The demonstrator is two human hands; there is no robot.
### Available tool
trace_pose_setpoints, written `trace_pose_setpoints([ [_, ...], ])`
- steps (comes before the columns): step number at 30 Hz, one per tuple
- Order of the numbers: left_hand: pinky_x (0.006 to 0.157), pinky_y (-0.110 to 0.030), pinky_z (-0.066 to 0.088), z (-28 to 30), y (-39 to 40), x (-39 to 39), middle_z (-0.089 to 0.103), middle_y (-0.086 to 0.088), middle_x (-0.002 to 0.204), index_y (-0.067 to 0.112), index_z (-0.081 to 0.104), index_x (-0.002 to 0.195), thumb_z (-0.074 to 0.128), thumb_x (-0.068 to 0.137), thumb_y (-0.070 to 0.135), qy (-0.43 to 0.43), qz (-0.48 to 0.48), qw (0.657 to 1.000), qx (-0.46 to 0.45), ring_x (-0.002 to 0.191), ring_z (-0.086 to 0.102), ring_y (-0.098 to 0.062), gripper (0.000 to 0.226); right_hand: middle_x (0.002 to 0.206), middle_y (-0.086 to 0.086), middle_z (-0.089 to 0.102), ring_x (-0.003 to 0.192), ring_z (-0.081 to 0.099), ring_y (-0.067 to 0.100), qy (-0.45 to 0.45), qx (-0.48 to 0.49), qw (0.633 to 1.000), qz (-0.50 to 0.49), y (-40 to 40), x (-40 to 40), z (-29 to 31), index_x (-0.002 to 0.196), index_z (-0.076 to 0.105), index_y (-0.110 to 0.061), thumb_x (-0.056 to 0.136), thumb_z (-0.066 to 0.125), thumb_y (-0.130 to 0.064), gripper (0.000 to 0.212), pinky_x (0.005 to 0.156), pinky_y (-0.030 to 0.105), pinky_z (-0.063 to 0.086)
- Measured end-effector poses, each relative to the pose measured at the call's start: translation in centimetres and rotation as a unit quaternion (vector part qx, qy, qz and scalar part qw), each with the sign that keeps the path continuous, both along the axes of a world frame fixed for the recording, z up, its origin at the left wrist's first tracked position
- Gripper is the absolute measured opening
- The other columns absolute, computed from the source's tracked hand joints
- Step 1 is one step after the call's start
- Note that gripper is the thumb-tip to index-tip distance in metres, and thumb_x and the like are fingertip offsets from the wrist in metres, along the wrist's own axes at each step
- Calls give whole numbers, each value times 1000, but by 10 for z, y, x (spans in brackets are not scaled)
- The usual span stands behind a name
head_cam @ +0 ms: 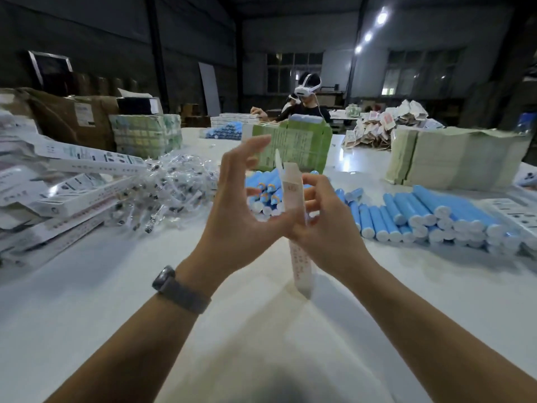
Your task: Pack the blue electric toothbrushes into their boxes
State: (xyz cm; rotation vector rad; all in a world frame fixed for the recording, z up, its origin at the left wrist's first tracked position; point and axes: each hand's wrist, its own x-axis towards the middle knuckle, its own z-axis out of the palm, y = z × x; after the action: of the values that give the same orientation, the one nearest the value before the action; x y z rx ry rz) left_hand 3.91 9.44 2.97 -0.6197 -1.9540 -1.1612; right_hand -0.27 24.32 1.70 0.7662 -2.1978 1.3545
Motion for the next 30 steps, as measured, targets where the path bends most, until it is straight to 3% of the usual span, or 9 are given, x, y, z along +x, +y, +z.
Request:
trace_pose_setpoints([
  [2, 99, -39, 54, -18, 7, -5, 47, 6, 137, 48, 32, 133, 77, 71, 34, -116, -116, 979, 121, 124, 54, -7, 77, 99, -15, 63, 89, 62, -1, 8, -19, 1000, 5, 1, 4, -3, 121, 42, -32, 72, 83, -39, 64, 69, 23, 53],
  [5, 97, -36, 54, -43, 13, -13, 62, -1, 133, 38, 49, 133, 70, 76, 41, -202, -234, 937, 161, 120, 62, -13, 61, 104, -9, 51, 99, 54, 15, 30, 31, 999, -30, -6, 10, -8, 110, 33, -37, 74, 73, -40, 54, 75, 33, 49],
  [10, 88, -28, 55, -46, 8, -17, 69, 0, 127, 41, 67, 122, 59, 87, 43, -232, -279, 904, 228, 119, 65, -19, 36, 119, -7, 41, 114, 44, 18, -16, 89, 996, 18, -5, 10, -2, 134, 26, -34, 71, 76, -31, 80, 94, 40, 49],
  [12, 86, -34, 56, -44, 1, -19, 70, -7, 125, 25, 63, 129, 56, 86, 44, -241, -272, 890, 276, 115, 67, -26, 47, 119, -11, 43, 113, 48, 5, -77, 68, 990, 95, -3, 11, 1, 135, 27, -49, 68, 77, -37, 84, 92, 24, 50],
  [15, 93, -44, 54, -46, -5, -19, 68, -7, 128, 30, 60, 130, 52, 94, 44, -230, -243, 905, 261, 118, 65, -29, 40, 115, -15, 51, 96, 55, -7, -111, 28, 986, 125, 0, 10, -2, 124, 28, -66, 77, 77, -33, 75, 71, 7, 49],
  [19, 85, -43, 58, -49, -3, -17, 70, -2, 121, 33, 58, 125, 53, 90, 52, -206, -220, 926, 227, 110, 68, -26, 41, 111, -10, 58, 95, 62, 10, -124, -1, 985, 118, 6, 6, -2, 132, 38, -48, 88, 69, -36, 55, 70, 26, 55],
  [23, 66, -24, 55, -48, 0, -15, 72, 8, 100, 21, 57, 118, 49, 97, 42, -176, -184, 949, 188, 89, 70, -12, 31, 91, -7, 68, 77, 63, 8, -116, -92, 981, 127, 10, -1, -1, 122, 56, -28, 91, 48, -42, 35, 59, 23, 50],
  [27, 62, -18, 52, -51, 3, -15, 71, 17, 94, 16, 56, 111, 45, 94, 34, -156, -155, 960, 175, 83, 68, -5, 27, 74, -11, 63, 67, 58, 5, -104, -148, 983, -16, 19, -44, -5, 99, 64, -29, 94, 51, -38, 17, 53, 19, 44],
  [30, 58, -15, 51, -51, 3, -17, 72, 21, 93, 22, 56, 108, 49, 92, 35, -141, -140, 964, 175, 81, 69, -3, 21, 91, -3, 64, 83, 60, 15, -141, -46, 977, -150, 23, -93, -15, 112, 63, -28, 97, 54, -33, 18, 68, 29, 47],
])
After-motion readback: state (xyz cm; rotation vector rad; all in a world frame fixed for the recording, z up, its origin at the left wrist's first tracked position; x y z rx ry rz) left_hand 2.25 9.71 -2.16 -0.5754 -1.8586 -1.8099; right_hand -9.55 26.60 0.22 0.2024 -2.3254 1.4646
